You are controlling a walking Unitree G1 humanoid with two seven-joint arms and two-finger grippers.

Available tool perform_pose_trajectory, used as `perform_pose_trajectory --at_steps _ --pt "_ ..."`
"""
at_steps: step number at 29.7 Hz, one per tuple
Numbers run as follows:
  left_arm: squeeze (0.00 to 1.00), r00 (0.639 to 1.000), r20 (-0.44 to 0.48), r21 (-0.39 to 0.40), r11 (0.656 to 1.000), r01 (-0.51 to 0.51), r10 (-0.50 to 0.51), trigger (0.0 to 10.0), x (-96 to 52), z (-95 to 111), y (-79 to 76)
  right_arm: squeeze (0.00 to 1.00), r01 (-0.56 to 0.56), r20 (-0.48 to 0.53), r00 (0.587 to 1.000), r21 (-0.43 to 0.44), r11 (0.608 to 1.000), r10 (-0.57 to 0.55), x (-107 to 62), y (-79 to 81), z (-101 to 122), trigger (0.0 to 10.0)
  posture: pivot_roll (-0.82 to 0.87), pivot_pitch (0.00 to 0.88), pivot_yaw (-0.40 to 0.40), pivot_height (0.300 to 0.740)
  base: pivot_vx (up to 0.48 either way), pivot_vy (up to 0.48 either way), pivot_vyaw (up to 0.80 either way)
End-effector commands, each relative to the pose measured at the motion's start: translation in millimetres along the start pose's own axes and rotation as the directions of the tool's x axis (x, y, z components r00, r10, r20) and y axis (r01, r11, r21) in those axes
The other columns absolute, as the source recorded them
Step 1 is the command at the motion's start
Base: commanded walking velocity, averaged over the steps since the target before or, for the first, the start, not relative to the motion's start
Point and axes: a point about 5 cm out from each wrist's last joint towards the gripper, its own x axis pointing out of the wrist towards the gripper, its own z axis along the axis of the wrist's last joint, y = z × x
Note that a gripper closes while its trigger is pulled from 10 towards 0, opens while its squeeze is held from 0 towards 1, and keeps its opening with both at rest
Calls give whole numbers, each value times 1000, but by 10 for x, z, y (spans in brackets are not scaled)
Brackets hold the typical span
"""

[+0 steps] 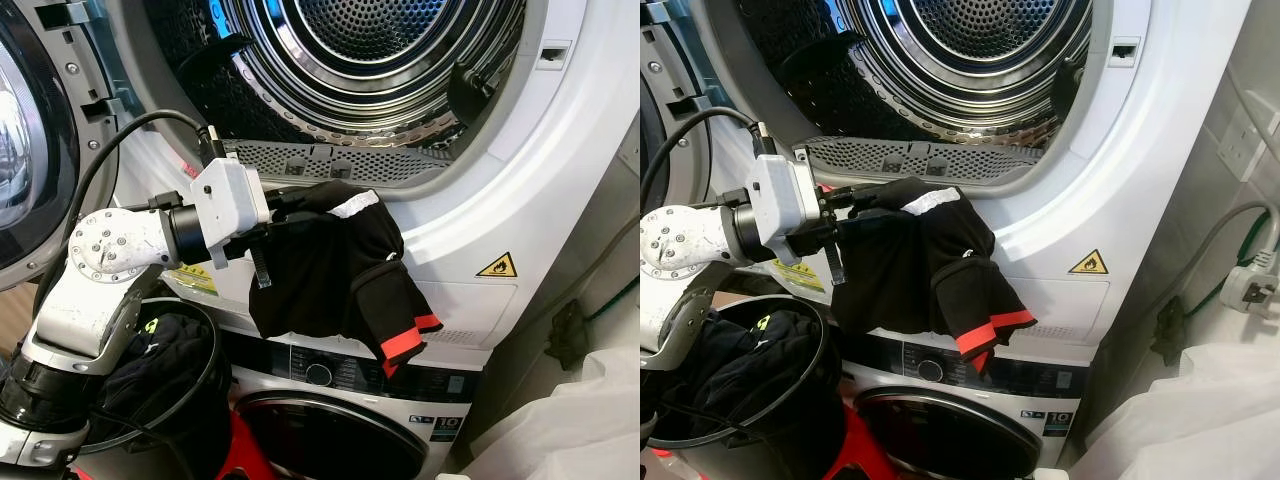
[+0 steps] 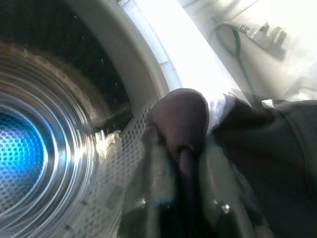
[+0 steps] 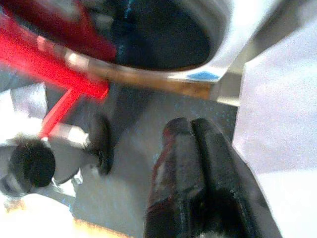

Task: Clothes washing

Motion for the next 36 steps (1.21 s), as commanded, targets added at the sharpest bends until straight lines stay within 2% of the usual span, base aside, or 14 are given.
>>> perform_pose_trajectory --at_steps 1,2,3,4,6,8,10,11,12,13,16,19,23,36 --pt "0 975 113 33 980 -195 190 0 196 304 584 0 8 5 1000 33 999 -8 -14 22 -59 10000 69 0 109 740 0 0 0" --pt "0 985 125 34 992 -121 116 0 241 306 497 0 15 3 1000 42 999 -15 -21 8 -85 10000 69 0 109 740 0 0 0" --pt "0 985 175 48 999 -2 -6 0 261 336 283 0 16 8 1000 46 999 -16 -21 7 -78 10000 65 0 108 740 0 0 0" --pt "0 985 175 48 999 -2 -6 0 261 336 283 0 16 8 1000 46 999 -16 -21 7 -78 10000 65 0 108 740 0 0 0" --pt "0 968 226 44 994 104 -111 0 239 387 18 0 14 12 1000 47 999 -15 -18 12 -64 10000 58 0 114 740 0 0 0" --pt "0 963 233 35 990 134 -138 0 205 370 -113 0 14 15 1000 51 999 -15 -17 12 -58 10000 59 0 114 740 0 0 0" --pt "0 956 234 -6 984 181 -174 0 140 325 -308 0 13 14 1000 52 999 -14 -18 17 -63 10000 73 0 108 740 0 0 0" --pt "0 947 248 0 977 212 -205 0 186 235 -322 0 8 10 1000 46 999 -9 -19 28 -77 10000 87 0 101 740 0 0 0" --pt "0 947 248 0 977 212 -205 0 186 235 -322 0 8 10 1000 46 999 -9 -19 28 -77 10000 87 0 101 740 0 0 0" --pt "0 938 248 -12 967 253 -242 0 184 177 -378 0 -1 1 1000 35 999 1 -22 45 -100 10000 94 0 97 740 0 0 0" --pt "0 924 243 -13 951 308 -296 0 109 230 -397 0 -6 -3 1000 27 1000 6 -24 61 -114 10000 99 0 97 740 0 0 0" --pt "0 924 249 -20 952 305 -290 0 81 292 -372 0 -5 -1 1000 30 1000 5 -23 62 -108 10000 102 0 97 740 0 0 0" --pt "0 918 250 10 949 316 -308 0 90 343 -306 0 -3 6 1000 35 999 3 -16 61 -76 10000 93 0 105 740 0 0 0" --pt "0 912 240 14 941 339 -332 0 110 336 -331 0 0 2 1000 51 999 0 -23 79 -110 10000 82 0 115 740 0 0 0"
